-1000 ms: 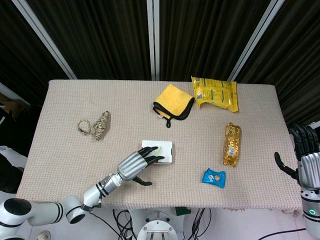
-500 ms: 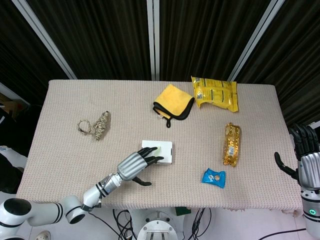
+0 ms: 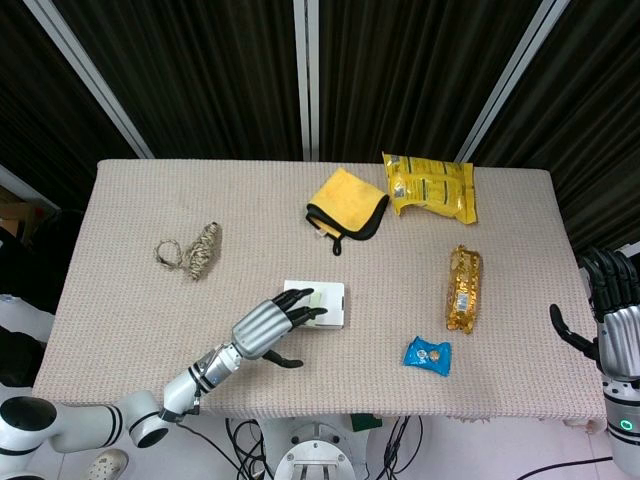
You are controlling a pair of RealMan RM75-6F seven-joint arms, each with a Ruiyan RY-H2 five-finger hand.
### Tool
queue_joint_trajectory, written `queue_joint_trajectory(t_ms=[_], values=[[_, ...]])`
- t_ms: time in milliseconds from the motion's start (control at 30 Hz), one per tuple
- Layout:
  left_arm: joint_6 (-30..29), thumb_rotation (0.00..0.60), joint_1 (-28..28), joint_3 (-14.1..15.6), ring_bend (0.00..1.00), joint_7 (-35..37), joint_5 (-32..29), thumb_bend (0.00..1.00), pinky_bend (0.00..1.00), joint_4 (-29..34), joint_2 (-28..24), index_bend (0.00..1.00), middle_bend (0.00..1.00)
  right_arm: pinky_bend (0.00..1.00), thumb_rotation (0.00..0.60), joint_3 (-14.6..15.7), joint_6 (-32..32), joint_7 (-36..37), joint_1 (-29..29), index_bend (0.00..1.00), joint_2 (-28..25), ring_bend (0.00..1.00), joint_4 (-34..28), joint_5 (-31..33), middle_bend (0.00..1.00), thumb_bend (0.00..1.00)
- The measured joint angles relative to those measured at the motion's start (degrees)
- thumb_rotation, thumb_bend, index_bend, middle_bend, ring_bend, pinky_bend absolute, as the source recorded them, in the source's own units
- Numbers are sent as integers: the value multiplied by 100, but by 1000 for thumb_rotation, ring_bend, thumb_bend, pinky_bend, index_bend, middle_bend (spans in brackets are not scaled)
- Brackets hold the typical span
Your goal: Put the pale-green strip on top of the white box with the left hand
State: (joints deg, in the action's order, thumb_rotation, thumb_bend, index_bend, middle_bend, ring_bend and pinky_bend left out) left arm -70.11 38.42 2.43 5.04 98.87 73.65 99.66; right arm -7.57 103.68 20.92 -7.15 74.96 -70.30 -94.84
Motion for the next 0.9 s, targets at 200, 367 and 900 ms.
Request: queue_joint_trajectory(t_ms=[200, 367, 900], values=[[-376, 459, -181, -124, 45, -221, -57, 46, 161, 328, -420, 162, 270, 0, 600, 19, -19, -6, 31, 0, -4, 0, 55, 32, 0, 331], [-671, 446, -488, -221, 45, -582, -299, 46, 161, 578, -912, 169, 212, 0, 600, 55, -123, -203, 81, 0, -45, 0, 137, 118, 0, 272], [-1403, 364, -1891, -285, 0, -1052, -1439, 47, 155, 426, -2152, 151, 109, 0, 600, 361, -1549, -1913, 253, 0, -747, 0, -556, 907, 0, 198]])
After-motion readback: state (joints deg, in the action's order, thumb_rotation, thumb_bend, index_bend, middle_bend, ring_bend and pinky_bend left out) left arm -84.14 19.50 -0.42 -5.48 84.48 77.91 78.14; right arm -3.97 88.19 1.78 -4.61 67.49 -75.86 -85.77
